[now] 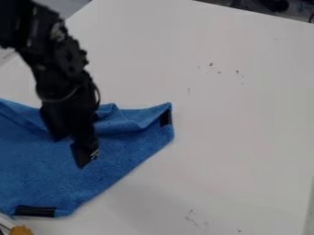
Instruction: Fold the cloth from bottom right to top left
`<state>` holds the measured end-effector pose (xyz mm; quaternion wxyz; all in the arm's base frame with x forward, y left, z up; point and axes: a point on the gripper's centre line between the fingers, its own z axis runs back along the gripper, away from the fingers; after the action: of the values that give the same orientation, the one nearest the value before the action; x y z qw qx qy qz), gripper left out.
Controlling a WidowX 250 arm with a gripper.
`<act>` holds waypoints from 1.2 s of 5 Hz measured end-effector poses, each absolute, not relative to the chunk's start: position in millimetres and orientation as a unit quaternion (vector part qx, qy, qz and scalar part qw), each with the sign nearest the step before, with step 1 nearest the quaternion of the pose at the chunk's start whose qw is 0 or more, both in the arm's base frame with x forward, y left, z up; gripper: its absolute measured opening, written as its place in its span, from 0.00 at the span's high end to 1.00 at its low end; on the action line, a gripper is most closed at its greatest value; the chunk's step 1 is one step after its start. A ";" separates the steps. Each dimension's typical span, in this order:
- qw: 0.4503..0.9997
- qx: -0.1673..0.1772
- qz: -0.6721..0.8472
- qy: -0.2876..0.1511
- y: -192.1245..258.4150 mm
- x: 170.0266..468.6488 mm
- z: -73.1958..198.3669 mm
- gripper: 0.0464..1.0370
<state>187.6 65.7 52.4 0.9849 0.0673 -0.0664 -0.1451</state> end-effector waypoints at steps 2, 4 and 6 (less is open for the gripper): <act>0.988 0.039 -0.144 -0.040 72.1 152.8 38.8 0.04; 0.990 0.011 -0.133 -0.042 67.1 133.0 29.1 0.04; 0.991 -0.016 -0.125 -0.049 69.0 131.0 5.3 0.04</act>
<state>131.0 69.0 5.3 0.9908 -0.0165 -0.0491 -0.1250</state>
